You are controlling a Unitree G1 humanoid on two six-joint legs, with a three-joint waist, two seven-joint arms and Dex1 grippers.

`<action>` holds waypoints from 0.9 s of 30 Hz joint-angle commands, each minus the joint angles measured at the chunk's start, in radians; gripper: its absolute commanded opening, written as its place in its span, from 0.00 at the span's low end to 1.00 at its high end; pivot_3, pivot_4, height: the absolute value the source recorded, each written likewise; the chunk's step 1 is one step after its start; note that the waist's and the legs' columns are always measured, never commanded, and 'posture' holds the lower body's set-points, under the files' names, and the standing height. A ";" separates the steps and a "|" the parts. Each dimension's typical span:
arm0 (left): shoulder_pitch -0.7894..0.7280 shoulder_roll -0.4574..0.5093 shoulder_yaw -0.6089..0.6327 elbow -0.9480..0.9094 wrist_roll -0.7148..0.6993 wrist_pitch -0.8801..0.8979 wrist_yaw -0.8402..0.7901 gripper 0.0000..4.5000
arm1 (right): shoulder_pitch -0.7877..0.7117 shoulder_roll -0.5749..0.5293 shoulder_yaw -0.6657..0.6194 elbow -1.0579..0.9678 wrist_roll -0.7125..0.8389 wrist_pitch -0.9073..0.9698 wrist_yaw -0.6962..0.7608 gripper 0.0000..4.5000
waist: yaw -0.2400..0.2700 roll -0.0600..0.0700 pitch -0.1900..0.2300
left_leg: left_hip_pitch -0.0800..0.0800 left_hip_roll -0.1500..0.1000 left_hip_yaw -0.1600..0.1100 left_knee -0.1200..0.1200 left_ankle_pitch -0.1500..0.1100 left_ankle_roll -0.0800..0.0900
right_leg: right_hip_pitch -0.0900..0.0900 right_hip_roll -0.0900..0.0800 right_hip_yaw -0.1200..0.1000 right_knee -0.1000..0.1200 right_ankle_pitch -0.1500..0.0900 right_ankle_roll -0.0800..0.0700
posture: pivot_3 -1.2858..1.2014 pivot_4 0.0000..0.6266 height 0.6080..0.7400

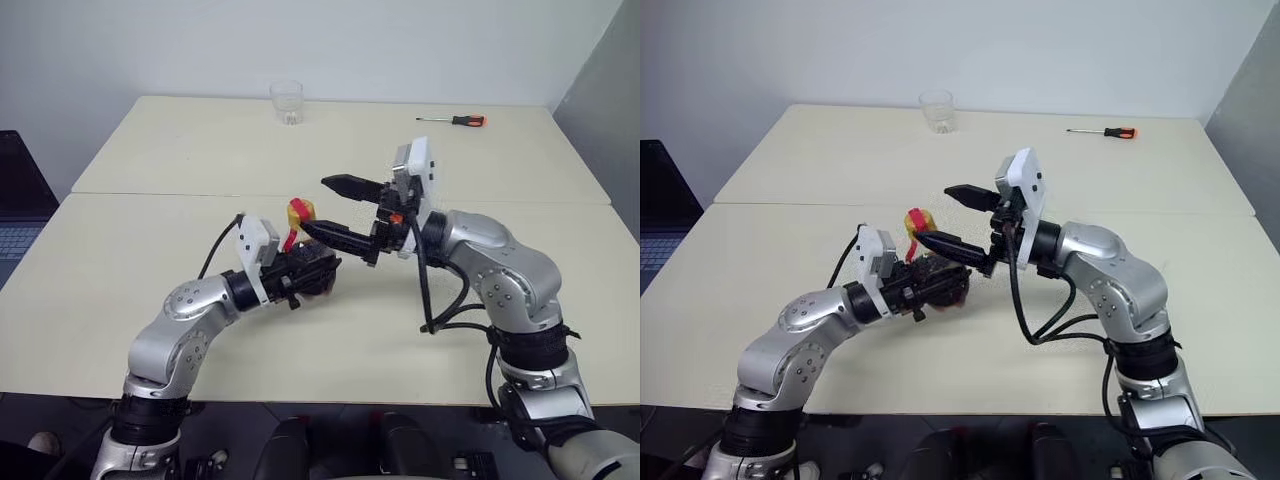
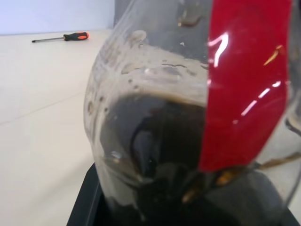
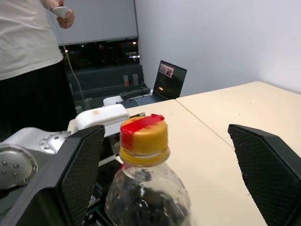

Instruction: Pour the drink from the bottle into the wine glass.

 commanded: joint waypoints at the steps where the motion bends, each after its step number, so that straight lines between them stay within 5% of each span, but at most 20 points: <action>1: -0.025 -0.015 -0.009 -0.006 0.013 -0.047 -0.001 0.43 | -0.034 0.030 0.017 -0.005 -0.030 -0.043 -0.027 1.00 | 0.000 0.000 0.000 | 0.000 0.000 0.000 0.000 0.000 0.000 | 0.000 0.000 0.000 0.000 0.000 0.000 | 0.52 0.24 1.00; 15: -0.033 -0.027 -0.022 0.018 0.029 -0.076 -0.022 0.43 | -0.067 0.105 0.051 0.086 -0.138 -0.132 -0.072 1.00 | 0.000 0.000 0.000 | 0.000 0.000 0.001 0.000 0.000 0.000 | 0.000 0.000 0.000 0.000 0.000 0.000 | 0.52 0.24 1.00; 27: -0.017 -0.009 -0.006 0.012 0.019 -0.071 -0.034 0.43 | -0.065 0.055 0.031 0.114 -0.156 -0.145 -0.038 1.00 | -0.001 0.000 0.000 | 0.000 0.000 0.001 0.000 0.000 0.000 | 0.000 0.000 0.000 0.000 0.000 0.000 | 0.52 0.24 1.00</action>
